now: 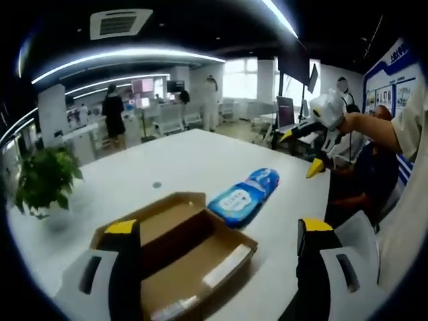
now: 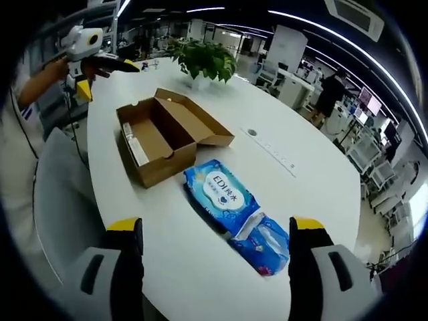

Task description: Operate the shoe box by opening the lid, removing the specified soft item, and placing it in the target area until the item is outside and the box remains undamaged.

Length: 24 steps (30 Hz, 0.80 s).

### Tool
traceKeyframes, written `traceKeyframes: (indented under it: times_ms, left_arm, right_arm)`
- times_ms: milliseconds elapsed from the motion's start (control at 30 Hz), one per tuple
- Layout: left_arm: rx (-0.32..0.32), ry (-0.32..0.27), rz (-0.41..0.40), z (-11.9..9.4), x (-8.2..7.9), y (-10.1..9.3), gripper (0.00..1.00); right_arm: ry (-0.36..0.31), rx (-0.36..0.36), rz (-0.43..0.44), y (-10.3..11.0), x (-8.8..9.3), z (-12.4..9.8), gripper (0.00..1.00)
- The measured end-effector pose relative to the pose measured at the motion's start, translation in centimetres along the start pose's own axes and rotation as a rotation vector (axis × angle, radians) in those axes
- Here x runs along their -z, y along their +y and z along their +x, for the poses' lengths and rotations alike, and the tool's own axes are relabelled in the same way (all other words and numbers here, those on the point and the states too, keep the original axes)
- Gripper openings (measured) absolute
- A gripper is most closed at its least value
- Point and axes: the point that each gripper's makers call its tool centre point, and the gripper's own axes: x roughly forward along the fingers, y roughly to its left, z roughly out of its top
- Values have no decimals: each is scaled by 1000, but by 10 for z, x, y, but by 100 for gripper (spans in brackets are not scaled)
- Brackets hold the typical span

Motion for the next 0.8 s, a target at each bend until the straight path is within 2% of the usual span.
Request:
traceKeyframes:
  times_ms: [400, 633, 800]
  left_arm:
    - [-70, 10, 6, -32, 24, 12, 100]
    - [-109, 2, -4, -49, 37, 19, 100]
    - [-127, 18, -4, -57, 47, 23, 100]
  right_arm:
    - [-14, -86, -94, 32, -22, 12, 80]
    - [-12, -156, -163, 51, -32, 24, 71]
    - [-28, -212, -208, 64, -42, 37, 66]
